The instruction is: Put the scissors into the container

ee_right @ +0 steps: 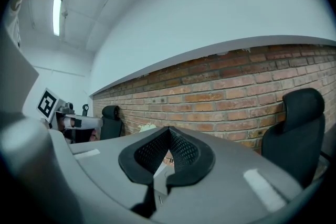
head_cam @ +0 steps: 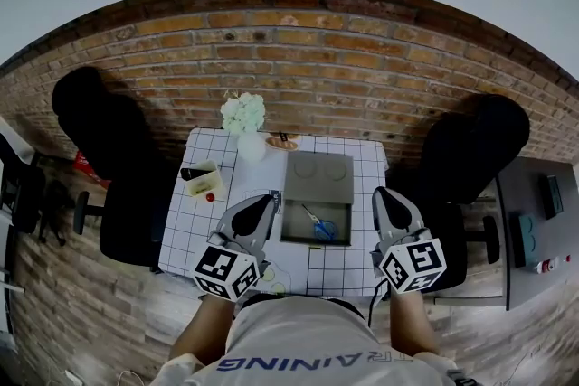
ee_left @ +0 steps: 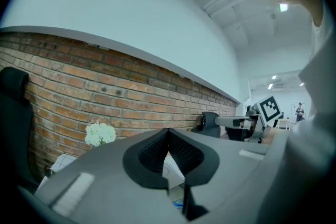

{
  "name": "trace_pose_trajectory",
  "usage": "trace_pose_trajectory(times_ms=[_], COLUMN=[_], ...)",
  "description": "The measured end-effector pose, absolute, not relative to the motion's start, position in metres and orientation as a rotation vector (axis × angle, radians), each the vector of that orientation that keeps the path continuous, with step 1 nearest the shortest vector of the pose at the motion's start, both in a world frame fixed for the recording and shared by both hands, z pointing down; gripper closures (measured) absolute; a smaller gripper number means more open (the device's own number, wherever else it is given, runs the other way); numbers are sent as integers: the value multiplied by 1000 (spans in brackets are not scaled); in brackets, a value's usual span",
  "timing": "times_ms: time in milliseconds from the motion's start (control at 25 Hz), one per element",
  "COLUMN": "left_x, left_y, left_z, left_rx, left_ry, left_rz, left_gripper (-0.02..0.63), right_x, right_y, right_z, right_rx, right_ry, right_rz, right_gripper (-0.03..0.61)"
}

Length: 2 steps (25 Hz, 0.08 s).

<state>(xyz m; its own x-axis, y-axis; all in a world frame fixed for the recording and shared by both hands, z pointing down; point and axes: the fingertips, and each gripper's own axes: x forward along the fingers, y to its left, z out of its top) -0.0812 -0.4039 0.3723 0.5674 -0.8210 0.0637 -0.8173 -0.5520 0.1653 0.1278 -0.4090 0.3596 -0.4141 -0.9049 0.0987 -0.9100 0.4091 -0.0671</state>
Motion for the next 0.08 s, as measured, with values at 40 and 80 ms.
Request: trace_pose_trajectory(times_ms=[40, 80], left_x=[-81, -81], left_y=[-404, -404], left_z=[373, 373], left_rx=[2624, 2626], left_ry=[-1384, -1385], left_rz=[-30, -30], left_gripper=[615, 615], right_x=[127, 126], right_y=[-409, -410], right_z=[361, 362], right_rx=[1668, 1662], right_ry=[-2600, -2603], right_rz=[174, 177], right_gripper=[563, 563])
